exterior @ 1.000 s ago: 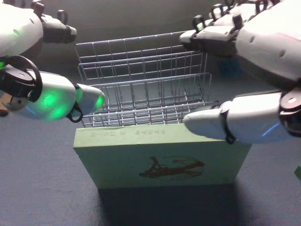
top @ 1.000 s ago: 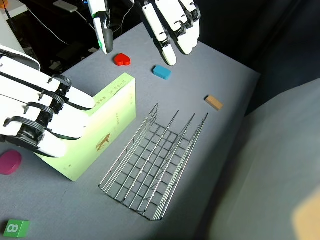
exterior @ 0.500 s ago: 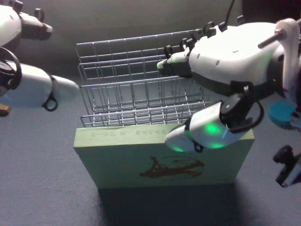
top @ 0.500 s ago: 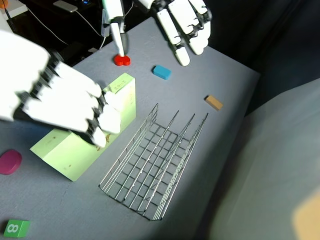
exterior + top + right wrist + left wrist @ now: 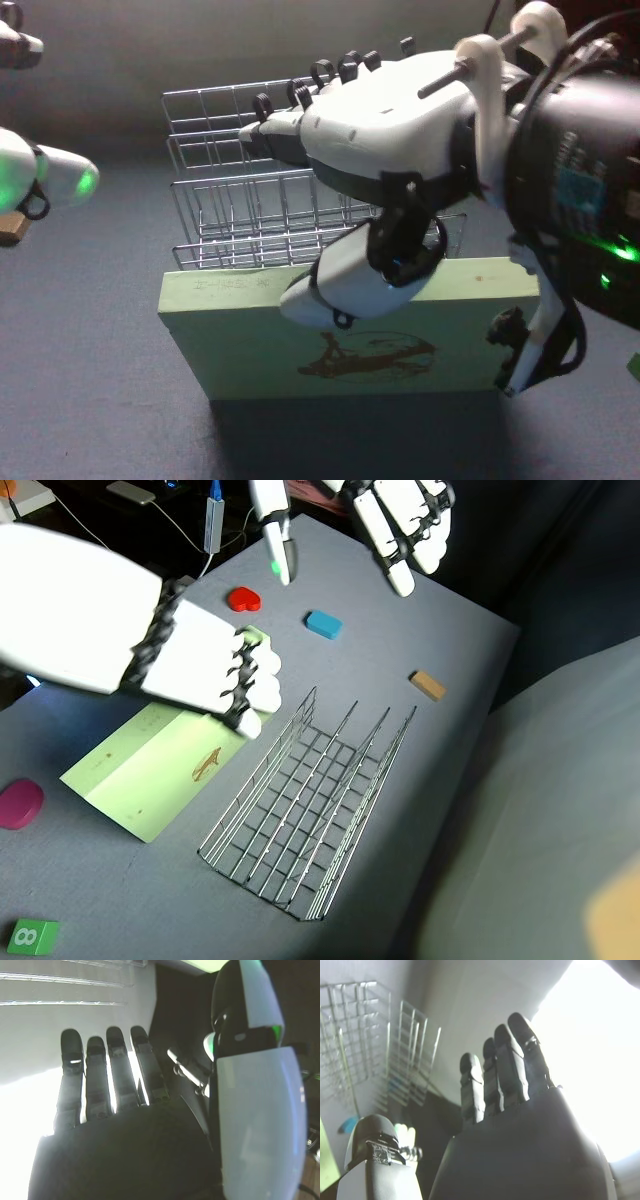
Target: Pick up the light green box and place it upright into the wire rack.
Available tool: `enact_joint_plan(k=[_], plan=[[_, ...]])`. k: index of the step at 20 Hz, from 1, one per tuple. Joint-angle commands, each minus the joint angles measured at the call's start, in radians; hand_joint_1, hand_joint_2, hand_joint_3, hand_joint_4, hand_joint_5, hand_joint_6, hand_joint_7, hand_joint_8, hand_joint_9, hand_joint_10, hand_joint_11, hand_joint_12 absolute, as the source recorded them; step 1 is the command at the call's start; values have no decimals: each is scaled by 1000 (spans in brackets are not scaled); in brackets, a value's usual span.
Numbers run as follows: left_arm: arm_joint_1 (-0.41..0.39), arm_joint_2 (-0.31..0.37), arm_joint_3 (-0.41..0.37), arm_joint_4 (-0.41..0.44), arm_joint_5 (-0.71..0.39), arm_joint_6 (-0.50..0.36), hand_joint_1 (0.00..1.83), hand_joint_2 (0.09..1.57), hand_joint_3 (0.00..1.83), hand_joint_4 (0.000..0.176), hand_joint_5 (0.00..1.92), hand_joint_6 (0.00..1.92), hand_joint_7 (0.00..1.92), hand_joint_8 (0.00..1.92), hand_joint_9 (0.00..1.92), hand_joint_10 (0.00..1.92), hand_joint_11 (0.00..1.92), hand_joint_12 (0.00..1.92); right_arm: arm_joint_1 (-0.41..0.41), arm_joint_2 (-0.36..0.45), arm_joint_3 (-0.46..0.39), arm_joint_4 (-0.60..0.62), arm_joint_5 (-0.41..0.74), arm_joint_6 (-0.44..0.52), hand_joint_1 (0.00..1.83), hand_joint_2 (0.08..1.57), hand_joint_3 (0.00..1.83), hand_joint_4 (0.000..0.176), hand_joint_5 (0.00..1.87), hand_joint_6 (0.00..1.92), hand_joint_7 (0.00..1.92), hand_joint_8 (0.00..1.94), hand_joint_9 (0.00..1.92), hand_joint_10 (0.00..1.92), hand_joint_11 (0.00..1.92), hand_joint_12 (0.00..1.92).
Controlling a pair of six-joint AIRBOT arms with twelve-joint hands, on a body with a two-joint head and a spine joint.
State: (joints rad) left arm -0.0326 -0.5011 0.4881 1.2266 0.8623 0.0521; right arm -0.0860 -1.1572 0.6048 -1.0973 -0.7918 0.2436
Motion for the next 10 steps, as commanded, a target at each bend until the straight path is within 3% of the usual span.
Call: enact_joint_plan(k=[1, 8, 10], plan=[[-13, 3, 3, 87, -41, 5, 234, 1043, 5, 88, 251, 0, 226, 6, 223, 6, 0, 714, 17, -10, 12, -31, 21, 5, 707, 976, 0, 10, 134, 4, 153, 4, 53, 2, 0, 645], [-26, 19, 14, 86, -77, 59, 236, 1070, 8, 83, 244, 5, 206, 0, 191, 0, 0, 630, -16, -117, 139, 74, 11, -32, 727, 981, 1, 2, 141, 3, 174, 5, 72, 5, 0, 687], [-29, 20, 20, 41, -95, 132, 233, 1071, 5, 83, 257, 6, 202, 0, 184, 0, 0, 614, -30, -128, 149, 75, 11, -47, 725, 981, 0, 2, 135, 1, 166, 1, 74, 4, 0, 660]])
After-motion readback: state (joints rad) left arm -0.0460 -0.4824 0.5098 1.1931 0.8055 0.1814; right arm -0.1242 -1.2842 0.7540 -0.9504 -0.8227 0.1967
